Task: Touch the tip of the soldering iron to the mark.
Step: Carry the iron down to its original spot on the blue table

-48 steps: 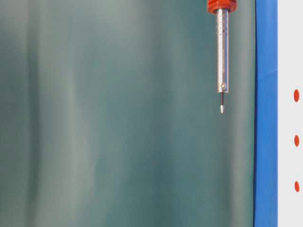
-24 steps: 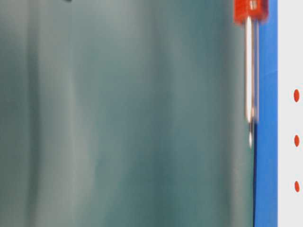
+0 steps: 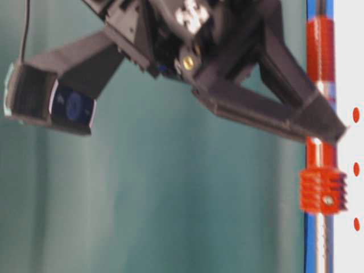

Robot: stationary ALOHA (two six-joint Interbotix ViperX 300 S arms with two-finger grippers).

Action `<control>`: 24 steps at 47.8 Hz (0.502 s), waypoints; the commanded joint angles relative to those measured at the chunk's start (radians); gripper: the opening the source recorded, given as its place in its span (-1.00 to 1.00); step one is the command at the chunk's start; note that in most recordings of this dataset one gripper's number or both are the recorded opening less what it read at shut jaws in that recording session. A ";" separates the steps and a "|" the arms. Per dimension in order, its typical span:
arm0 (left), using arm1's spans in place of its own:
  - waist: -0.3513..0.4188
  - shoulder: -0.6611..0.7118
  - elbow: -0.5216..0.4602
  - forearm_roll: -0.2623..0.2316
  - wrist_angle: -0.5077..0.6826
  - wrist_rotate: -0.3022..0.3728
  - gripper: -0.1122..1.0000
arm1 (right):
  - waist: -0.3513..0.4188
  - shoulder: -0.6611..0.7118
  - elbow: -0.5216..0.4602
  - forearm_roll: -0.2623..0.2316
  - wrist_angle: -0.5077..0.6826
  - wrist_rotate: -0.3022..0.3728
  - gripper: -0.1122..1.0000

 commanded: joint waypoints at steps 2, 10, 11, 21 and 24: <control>-0.002 0.003 -0.014 0.002 -0.006 -0.002 -0.76 | -0.003 -0.006 -0.035 -0.003 -0.008 0.000 -0.68; -0.002 0.002 -0.014 0.002 -0.008 -0.002 -0.76 | -0.003 0.023 -0.026 0.003 -0.020 0.002 -0.68; -0.002 0.003 -0.014 0.002 -0.008 -0.002 -0.76 | -0.002 0.029 -0.025 0.005 -0.025 0.002 -0.68; -0.002 0.003 -0.014 0.002 -0.008 -0.002 -0.76 | 0.017 0.118 -0.011 0.020 -0.097 0.002 -0.68; -0.002 0.002 -0.014 0.002 -0.008 -0.002 -0.76 | 0.025 0.143 -0.006 0.031 -0.124 0.002 -0.68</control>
